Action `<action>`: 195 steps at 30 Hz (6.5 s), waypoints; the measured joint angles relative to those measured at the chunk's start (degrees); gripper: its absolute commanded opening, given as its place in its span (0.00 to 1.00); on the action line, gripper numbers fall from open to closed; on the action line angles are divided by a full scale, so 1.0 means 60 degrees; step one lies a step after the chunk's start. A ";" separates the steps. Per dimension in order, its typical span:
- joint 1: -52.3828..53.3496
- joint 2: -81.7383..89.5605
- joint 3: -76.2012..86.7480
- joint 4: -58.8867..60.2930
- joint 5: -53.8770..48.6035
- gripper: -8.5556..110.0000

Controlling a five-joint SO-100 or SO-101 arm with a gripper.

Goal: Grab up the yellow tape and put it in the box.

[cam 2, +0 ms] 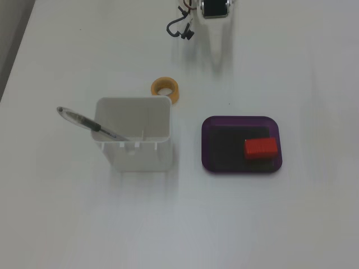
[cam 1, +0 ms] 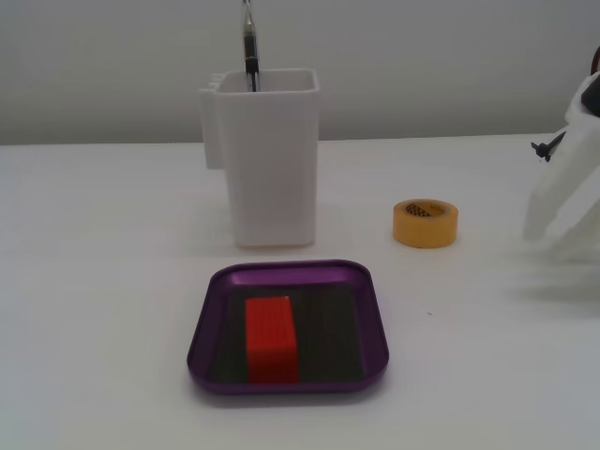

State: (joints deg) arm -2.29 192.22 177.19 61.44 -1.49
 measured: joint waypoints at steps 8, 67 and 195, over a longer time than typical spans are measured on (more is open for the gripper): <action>-0.0103 0.0000 0.0000 0.0000 -0.0015 0.07; 0.4146 -1.3257 -0.9463 -0.0249 -0.1436 0.22; -0.0439 -0.8701 -1.1440 0.1948 -0.0308 0.21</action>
State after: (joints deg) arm -4.92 140.01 108.54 73.12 -3.34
